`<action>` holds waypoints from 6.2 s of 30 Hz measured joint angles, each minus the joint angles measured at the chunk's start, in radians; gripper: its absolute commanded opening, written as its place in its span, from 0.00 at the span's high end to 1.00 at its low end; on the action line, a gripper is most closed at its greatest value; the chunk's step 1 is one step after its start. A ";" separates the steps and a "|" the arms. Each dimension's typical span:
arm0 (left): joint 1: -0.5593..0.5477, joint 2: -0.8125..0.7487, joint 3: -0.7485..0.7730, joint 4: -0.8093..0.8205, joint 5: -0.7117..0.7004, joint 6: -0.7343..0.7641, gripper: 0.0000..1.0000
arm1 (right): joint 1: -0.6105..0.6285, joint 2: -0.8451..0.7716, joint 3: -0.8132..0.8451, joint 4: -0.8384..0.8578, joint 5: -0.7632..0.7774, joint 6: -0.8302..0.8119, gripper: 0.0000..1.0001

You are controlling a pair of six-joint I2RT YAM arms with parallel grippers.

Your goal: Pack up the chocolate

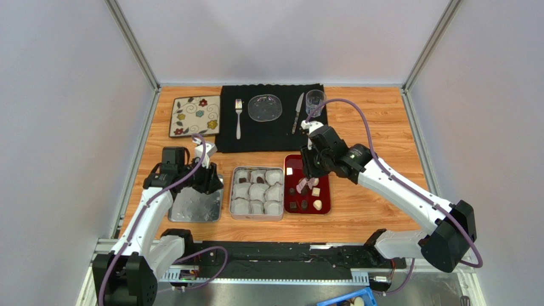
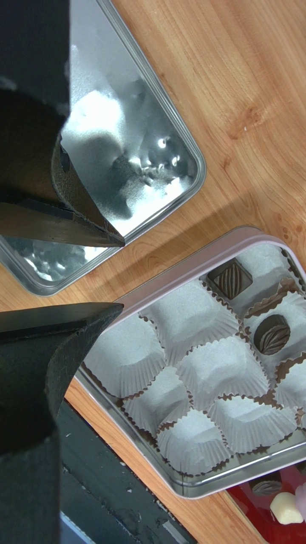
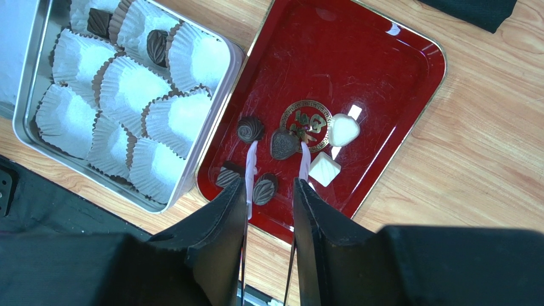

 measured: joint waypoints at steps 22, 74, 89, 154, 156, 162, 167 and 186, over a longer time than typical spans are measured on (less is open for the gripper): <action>0.000 0.000 0.000 0.000 0.000 0.001 0.54 | -0.022 0.072 0.000 0.042 -0.014 -0.004 0.69; 0.000 0.000 0.000 0.000 0.002 0.000 0.54 | 0.014 0.237 0.285 0.052 -0.173 -0.013 0.86; 0.000 0.000 0.000 0.000 0.002 0.001 0.54 | 0.017 0.266 0.289 0.086 -0.175 -0.007 0.71; 0.000 -0.017 0.000 -0.008 0.008 0.003 0.54 | -0.228 -0.019 -0.007 0.023 -0.073 -0.045 0.69; 0.000 -0.017 0.000 -0.008 0.008 0.003 0.54 | -0.233 -0.012 -0.007 0.027 -0.073 -0.045 0.68; 0.000 -0.017 0.000 -0.008 0.009 0.002 0.54 | -0.238 0.011 -0.007 0.041 -0.074 -0.045 0.67; 0.000 -0.017 0.002 -0.009 0.012 0.003 0.54 | -0.238 0.028 -0.007 0.049 -0.074 -0.045 0.67; 0.000 -0.017 0.007 -0.008 0.015 0.003 0.54 | -0.243 0.076 -0.011 0.093 -0.074 -0.045 0.69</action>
